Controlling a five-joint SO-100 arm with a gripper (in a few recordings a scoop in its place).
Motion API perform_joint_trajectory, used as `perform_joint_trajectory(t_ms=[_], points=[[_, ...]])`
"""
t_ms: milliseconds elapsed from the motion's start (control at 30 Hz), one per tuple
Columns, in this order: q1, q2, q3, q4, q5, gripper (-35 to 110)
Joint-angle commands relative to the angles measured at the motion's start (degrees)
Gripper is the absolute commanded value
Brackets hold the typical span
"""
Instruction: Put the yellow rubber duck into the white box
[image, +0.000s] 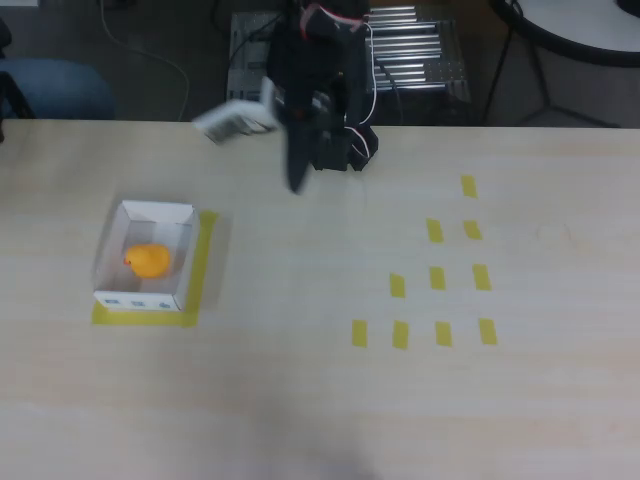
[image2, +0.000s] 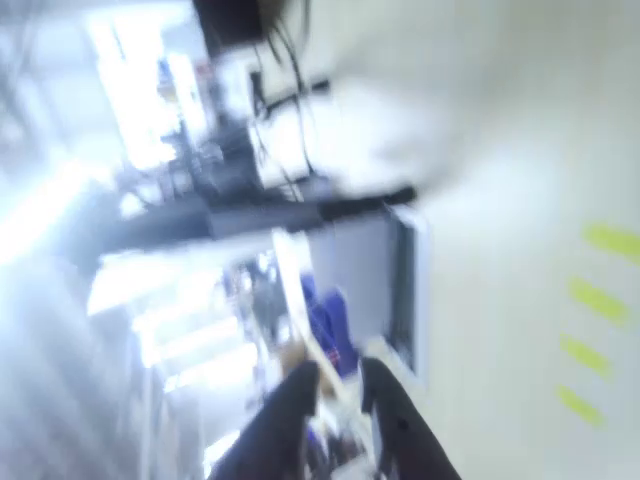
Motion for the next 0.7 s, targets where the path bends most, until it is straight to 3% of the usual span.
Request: perform_joint_trajectory(t_ms=[0,133,333,667], points=[[-8.35,22.68,31.03,-8.17,8.0,0],[-9.76,35.16,44.82,-1.14,13.18,0],[-10.02,44.74,52.65,9.58,13.89,0],[-6.77,44.74,57.92,5.71,12.39,0]])
